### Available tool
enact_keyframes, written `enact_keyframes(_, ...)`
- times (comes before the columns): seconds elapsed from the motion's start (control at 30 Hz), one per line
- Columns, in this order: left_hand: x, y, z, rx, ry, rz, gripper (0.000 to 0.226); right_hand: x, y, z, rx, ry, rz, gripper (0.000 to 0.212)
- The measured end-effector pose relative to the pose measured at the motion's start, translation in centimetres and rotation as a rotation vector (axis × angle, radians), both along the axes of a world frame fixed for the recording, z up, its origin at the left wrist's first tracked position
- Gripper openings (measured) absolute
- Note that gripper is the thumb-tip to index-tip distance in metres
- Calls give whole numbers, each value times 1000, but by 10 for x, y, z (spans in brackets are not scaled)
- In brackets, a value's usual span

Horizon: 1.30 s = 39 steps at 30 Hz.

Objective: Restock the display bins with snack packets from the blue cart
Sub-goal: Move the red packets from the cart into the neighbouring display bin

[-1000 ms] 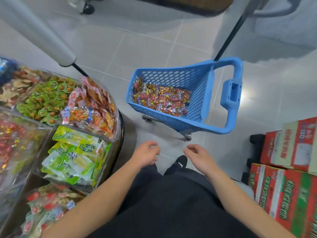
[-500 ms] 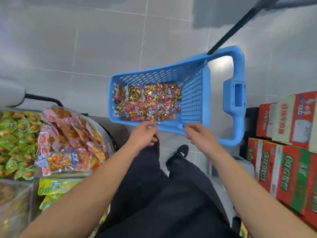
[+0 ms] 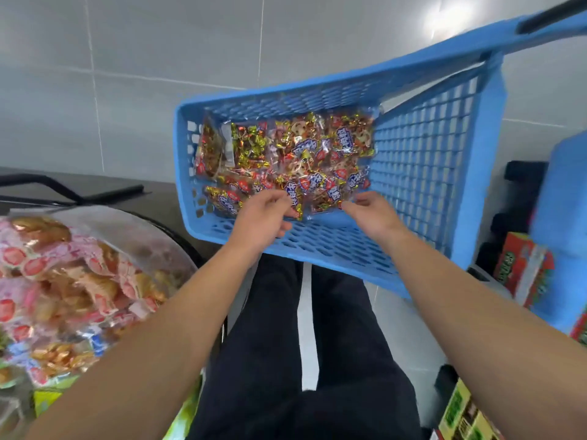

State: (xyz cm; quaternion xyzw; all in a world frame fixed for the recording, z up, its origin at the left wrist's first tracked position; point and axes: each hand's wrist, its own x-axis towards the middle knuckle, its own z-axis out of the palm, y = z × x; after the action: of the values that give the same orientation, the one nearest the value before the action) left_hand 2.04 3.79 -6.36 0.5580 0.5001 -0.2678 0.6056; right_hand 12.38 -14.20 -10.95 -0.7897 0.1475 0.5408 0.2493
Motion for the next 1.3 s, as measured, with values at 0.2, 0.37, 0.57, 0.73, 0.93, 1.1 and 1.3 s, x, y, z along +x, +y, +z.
enact_keyframes(0.2, 0, 2, -63, 14, 39, 25, 12, 5, 18, -91, -113, 99, 36, 83)
enact_keyframes(0.37, 1, 3, -80, 21, 37, 2, 13, -1, 14, -108, -141, -49, 99, 39)
enact_keyframes(0.57, 3, 1, -67, 27, 13, 5, 21, 13, -6, -38, -90, -524, 211, 17)
enact_keyframes(0.73, 10, 9, -52, 36, -143, -202, 51, 38, -5, 18, 184, -293, 334, 11)
enact_keyframes(0.93, 12, 21, -49, -44, -210, -268, 14, 31, 43, 6, 414, -75, 291, 11)
enact_keyframes(1.1, -9, 49, -54, 211, -151, -97, 11, 34, 55, -65, 70, -309, 297, 43)
enact_keyframes(1.3, -19, 67, -64, 366, -119, -12, 46, 36, 52, -107, -48, -231, 413, 33)
